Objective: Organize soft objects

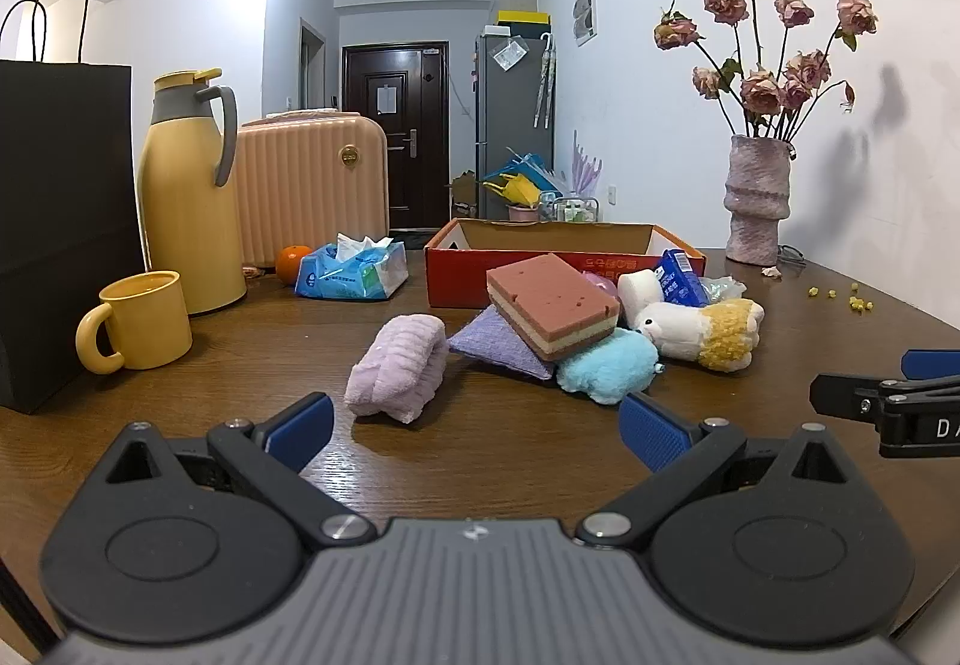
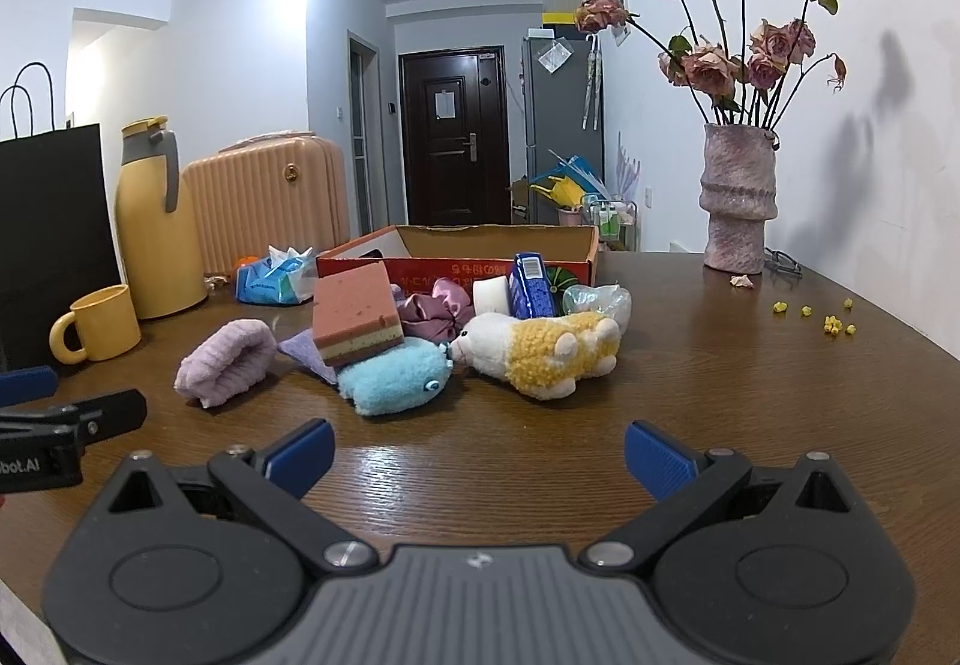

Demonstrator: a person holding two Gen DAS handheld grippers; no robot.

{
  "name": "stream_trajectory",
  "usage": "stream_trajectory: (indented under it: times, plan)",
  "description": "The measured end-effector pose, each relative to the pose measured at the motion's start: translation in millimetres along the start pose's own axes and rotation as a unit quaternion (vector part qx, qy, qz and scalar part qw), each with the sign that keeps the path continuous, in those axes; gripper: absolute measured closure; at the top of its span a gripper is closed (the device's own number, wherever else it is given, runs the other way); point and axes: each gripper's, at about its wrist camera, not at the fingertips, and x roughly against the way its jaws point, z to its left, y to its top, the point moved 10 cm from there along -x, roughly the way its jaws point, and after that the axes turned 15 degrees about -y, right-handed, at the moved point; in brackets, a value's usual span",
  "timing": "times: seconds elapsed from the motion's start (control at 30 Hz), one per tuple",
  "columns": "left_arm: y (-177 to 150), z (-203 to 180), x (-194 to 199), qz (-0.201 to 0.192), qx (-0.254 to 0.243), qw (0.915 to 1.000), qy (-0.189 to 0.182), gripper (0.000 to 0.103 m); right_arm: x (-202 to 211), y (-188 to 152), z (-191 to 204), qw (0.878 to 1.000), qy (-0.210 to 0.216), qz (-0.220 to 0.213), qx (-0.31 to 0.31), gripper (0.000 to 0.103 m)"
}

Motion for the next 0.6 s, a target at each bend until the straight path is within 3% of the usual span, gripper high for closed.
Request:
stream_trajectory:
  times: [0.43,0.6]
  plan:
    - [8,9,-15,0.004,-0.004,1.0,-0.002,0.0,-14,14,0,1.0,-0.011,-0.001,0.013,0.0]
    - [17,24,-32,0.013,-0.004,0.9998,0.015,0.0,-26,26,5,1.0,-0.006,-0.005,0.024,0.0]
